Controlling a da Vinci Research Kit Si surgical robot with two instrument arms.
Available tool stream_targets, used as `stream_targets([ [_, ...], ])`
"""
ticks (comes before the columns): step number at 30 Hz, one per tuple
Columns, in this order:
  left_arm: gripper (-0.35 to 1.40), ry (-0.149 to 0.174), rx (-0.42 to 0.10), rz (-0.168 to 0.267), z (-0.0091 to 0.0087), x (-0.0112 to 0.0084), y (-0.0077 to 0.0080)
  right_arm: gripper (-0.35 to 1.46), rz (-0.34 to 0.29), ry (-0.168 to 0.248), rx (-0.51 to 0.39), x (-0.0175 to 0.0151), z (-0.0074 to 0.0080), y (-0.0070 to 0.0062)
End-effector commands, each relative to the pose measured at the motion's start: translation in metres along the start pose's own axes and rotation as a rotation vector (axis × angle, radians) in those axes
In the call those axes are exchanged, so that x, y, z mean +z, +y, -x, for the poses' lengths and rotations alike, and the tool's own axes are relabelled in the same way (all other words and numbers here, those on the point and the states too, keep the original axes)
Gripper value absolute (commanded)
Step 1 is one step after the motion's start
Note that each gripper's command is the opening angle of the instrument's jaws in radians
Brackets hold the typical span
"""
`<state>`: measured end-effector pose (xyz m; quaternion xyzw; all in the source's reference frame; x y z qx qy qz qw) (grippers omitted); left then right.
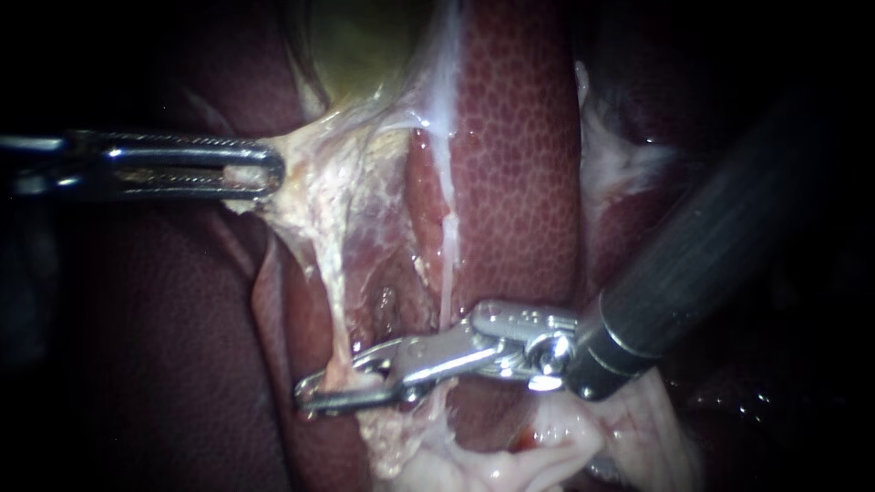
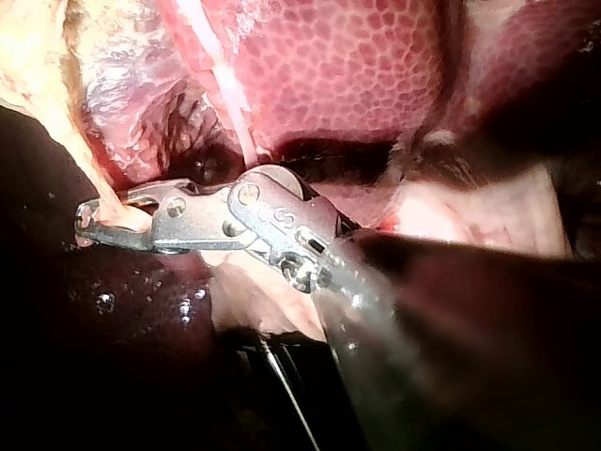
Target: Going back first clip left tube
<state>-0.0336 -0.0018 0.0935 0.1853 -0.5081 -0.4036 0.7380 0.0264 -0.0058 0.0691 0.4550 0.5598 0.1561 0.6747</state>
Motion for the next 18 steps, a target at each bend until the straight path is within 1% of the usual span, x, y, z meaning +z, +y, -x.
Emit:
stream_targets([
  [1,-0.35,0.0,0.0,-0.001,0.0,0.0,0.0,-0.35,0.0,0.0,0.0,0.0,0.0,0.0],
  [9,-0.35,0.0,0.0,0.0,0.0,0.0,-0.0001,-0.35,0.0,0.0,0.0,0.0003,-0.0002,-0.0003],
  [10,-0.35,0.0,0.0,0.0,0.0,-0.0001,-0.0001,-0.33,0.0,0.0,0.0,0.0004,-0.0003,-0.0003],
  [11,-0.35,0.0,0.0,0.0,0.0,-0.0001,-0.0001,-0.08,0.004,0.001,-0.011,0.0005,-0.0004,-0.0003],
  [12,-0.35,0.0,0.0,0.0,0.0,-0.0001,-0.0001,0.09,0.006,0.012,-0.059,0.0006,-0.0006,-0.0002],
  [14,-0.35,0.0,0.0,0.0,0.0,-0.0001,-0.0001,0.38,0.024,0.043,-0.095,0.0009,-0.0009,0.0],
  [15,-0.35,0.0,0.0,0.0,0.0,-0.0001,-0.0001,0.48,0.037,0.061,-0.113,0.0011,-0.0011,0.0002],
  [18,-0.35,0.0,0.0,0.0,0.0,-0.0001,-0.0002,0.59,0.073,0.089,-0.156,0.0014,-0.0018,0.0008],
])
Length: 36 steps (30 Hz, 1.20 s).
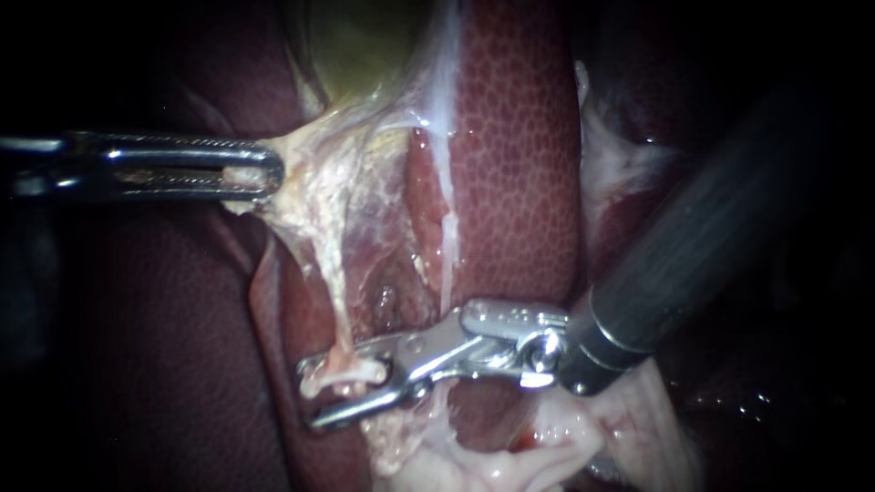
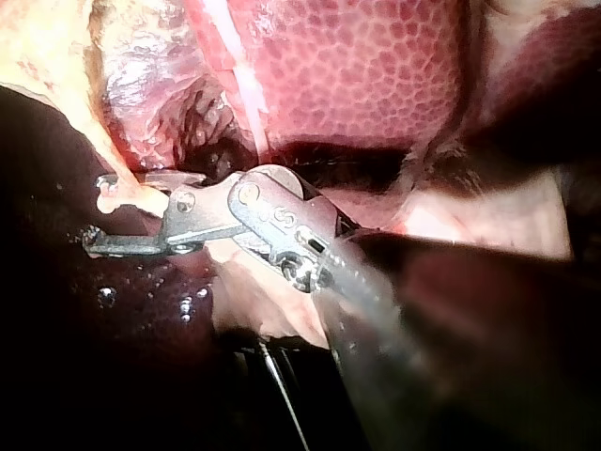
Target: Going back first clip left tube
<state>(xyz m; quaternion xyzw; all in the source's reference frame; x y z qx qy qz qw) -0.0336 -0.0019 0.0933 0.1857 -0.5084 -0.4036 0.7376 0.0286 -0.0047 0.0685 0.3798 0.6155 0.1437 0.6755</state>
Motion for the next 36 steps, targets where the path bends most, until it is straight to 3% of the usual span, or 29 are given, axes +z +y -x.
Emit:
stream_targets([
  [1,-0.35,0.0,0.001,0.001,0.0,0.0,0.0,0.6,0.011,0.011,-0.008,-0.0001,-0.0001,0.0003],
  [9,-0.35,0.0,0.001,0.001,0.0,-0.0001,-0.0001,0.6,0.034,0.016,-0.056,-0.0024,-0.0012,0.0023],
  [15,-0.35,0.0,0.001,0.0,0.0,-0.0003,-0.0001,0.6,0.037,0.021,-0.045,-0.0053,-0.0018,0.0023],
  [24,-0.35,0.001,0.001,-0.001,-0.0001,-0.0004,0.0,0.6,0.055,0.025,-0.087,-0.0126,-0.0046,0.0003],
  [30,-0.35,0.001,0.001,-0.001,-0.0001,-0.0004,0.0,0.6,0.085,-0.004,-0.1,-0.0179,-0.0065,-0.0019],
  [36,-0.35,0.0,0.002,0.0,-0.0001,-0.0002,0.0001,0.6,0.103,-0.026,-0.119,-0.0208,-0.0084,-0.0042],
])
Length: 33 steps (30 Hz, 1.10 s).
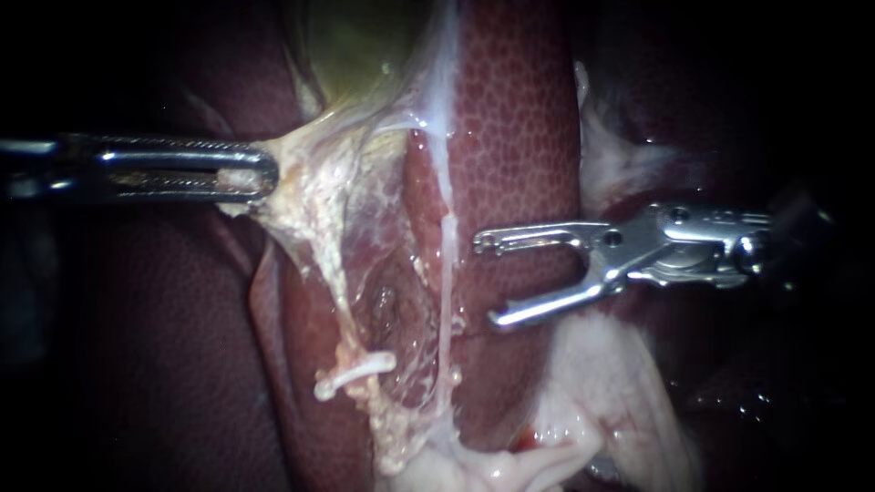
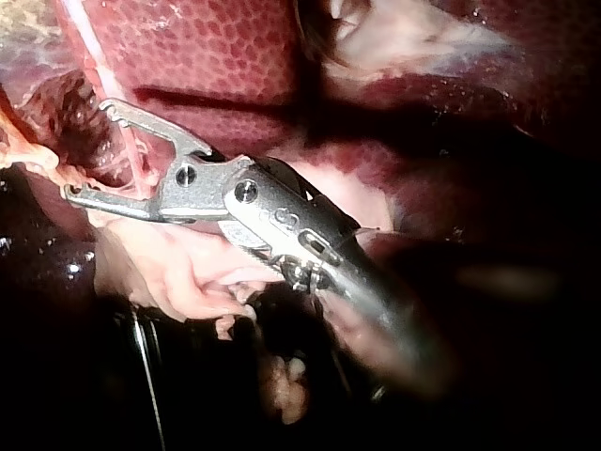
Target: Going back first clip left tube
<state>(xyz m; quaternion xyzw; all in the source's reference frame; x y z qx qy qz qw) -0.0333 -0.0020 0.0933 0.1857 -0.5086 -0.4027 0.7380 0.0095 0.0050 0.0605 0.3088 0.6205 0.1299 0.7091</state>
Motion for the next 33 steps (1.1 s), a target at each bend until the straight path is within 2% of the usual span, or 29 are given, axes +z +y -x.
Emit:
stream_targets([
  [1,-0.35,0.0,0.0,0.001,-0.0001,0.0001,0.0,0.6,-0.002,-0.004,-0.004,-0.0003,-0.0003,-0.0002],
  [5,-0.35,-0.001,0.0,0.004,-0.0002,0.0005,-0.0001,0.6,-0.005,-0.009,-0.018,-0.001,-0.0013,-0.0008],
  [13,-0.35,-0.003,0.004,0.008,-0.0009,0.0014,0.0002,0.6,-0.006,-0.01,-0.017,-0.0012,-0.0014,-0.0011],
  [17,-0.35,-0.01,0.015,0.015,-0.0027,0.0035,0.0007,0.6,-0.006,-0.011,-0.017,-0.0013,-0.0014,-0.0011],
  [22,-0.35,0.015,0.028,0.009,-0.0051,0.007,0.0021,0.6,-0.007,-0.012,-0.018,-0.0014,-0.0014,-0.0013],
  [28,-0.35,0.036,0.036,-0.002,-0.0065,0.0105,0.003,0.6,-0.007,-0.012,-0.018,-0.0014,-0.0015,-0.0014],
  [33,-0.35,0.046,0.048,-0.011,-0.0073,0.0118,0.0027,0.6,-0.007,-0.012,-0.018,-0.0014,-0.0015,-0.0015],
])
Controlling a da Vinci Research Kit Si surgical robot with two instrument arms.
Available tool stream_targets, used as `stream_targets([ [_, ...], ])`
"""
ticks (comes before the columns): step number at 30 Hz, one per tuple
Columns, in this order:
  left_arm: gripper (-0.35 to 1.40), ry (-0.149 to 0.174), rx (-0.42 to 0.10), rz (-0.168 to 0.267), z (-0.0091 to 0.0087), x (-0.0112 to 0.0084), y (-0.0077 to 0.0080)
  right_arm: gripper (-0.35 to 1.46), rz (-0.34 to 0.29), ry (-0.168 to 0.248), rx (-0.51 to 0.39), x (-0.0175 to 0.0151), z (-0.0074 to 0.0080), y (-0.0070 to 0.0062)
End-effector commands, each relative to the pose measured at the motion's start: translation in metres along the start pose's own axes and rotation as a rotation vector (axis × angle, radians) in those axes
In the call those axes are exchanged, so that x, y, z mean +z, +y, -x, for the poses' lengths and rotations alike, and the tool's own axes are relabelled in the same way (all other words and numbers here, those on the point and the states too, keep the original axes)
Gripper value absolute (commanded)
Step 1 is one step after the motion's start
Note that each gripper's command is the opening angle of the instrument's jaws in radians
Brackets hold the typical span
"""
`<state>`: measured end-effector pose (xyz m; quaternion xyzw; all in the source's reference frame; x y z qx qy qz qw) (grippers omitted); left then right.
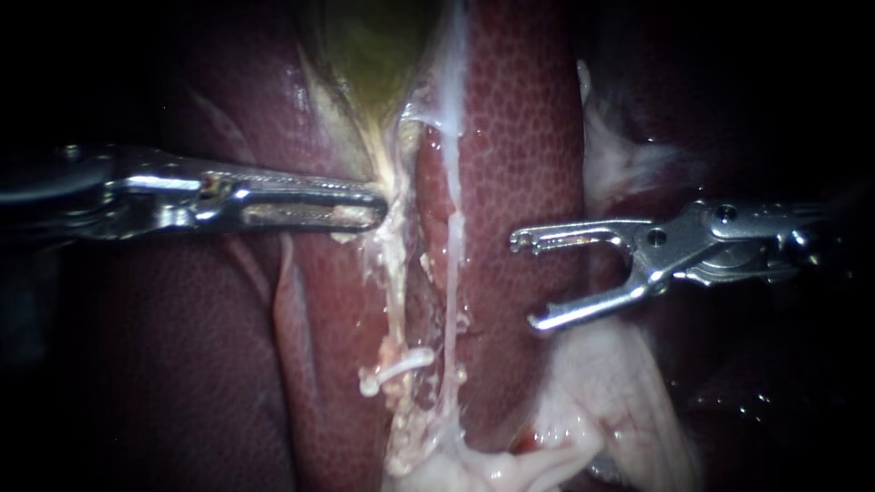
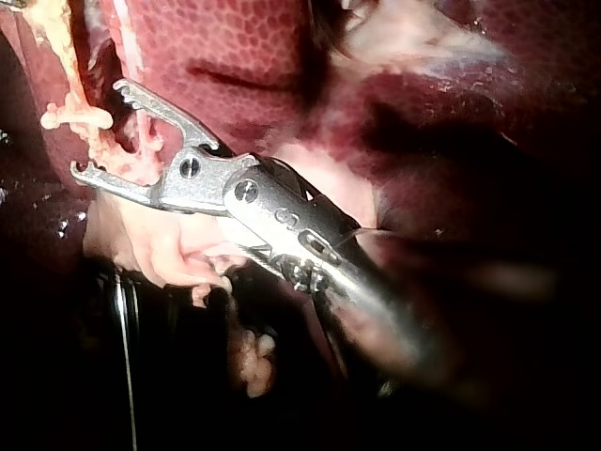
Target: Going back first clip left tube
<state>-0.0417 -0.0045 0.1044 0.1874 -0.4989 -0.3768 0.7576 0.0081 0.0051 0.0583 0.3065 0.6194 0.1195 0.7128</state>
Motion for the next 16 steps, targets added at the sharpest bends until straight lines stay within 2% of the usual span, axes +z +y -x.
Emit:
stream_targets([
  [1,-0.35,0.001,0.0,0.002,0.0,0.0001,0.0,0.6,0.0,0.0,0.0,0.0,0.0,0.0],
  [16,-0.35,0.001,-0.005,0.0,0.0,0.0001,0.0,0.6,0.0,0.001,0.0,0.0001,-0.0003,-0.0003],
])
